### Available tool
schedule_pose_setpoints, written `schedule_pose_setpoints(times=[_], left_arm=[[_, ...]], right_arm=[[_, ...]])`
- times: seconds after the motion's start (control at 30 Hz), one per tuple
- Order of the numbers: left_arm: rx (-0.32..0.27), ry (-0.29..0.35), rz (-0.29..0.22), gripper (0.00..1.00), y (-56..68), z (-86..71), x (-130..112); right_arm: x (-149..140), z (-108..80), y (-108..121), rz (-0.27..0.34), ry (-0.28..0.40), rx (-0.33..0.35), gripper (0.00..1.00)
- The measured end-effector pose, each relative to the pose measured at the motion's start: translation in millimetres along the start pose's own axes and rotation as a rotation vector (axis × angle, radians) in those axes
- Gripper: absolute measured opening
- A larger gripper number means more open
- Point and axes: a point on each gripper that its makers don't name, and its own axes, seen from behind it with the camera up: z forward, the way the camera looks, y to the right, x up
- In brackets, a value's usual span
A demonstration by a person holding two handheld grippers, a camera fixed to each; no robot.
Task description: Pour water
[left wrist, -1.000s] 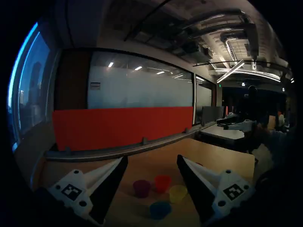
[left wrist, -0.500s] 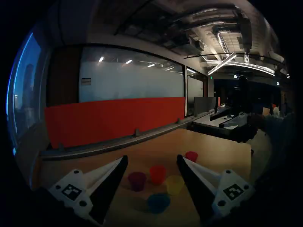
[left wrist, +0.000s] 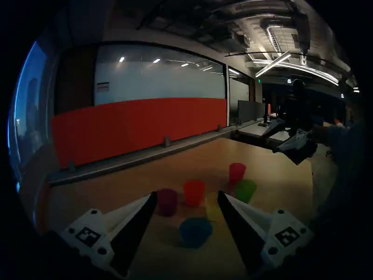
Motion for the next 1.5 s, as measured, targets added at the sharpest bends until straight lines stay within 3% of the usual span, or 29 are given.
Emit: schedule_pose_setpoints(times=[0.47,0.77,1.0,1.2,1.5], left_arm=[[-0.028,-0.104,-0.005,0.96,9.4,16.2,-61],[-0.052,-0.185,-0.007,0.96,17.0,21.7,-98],[-0.055,-0.262,-0.005,0.96,14.5,24.7,-128],[-0.059,-0.298,-0.011,0.96,11.2,32.2,-145],[-0.089,-0.323,-0.002,0.96,15.9,47.9,-158]], right_arm=[[-65,27.4,-11,-0.018,-0.104,0.033,1.00],[-93,41.0,-13,-0.018,-0.156,0.037,1.00],[-112,53.7,-16,-0.013,-0.188,0.052,1.00],[-123,66.3,-17,0.004,-0.200,0.056,1.00],[-133,80.1,-16,0.016,-0.210,0.060,1.00]])
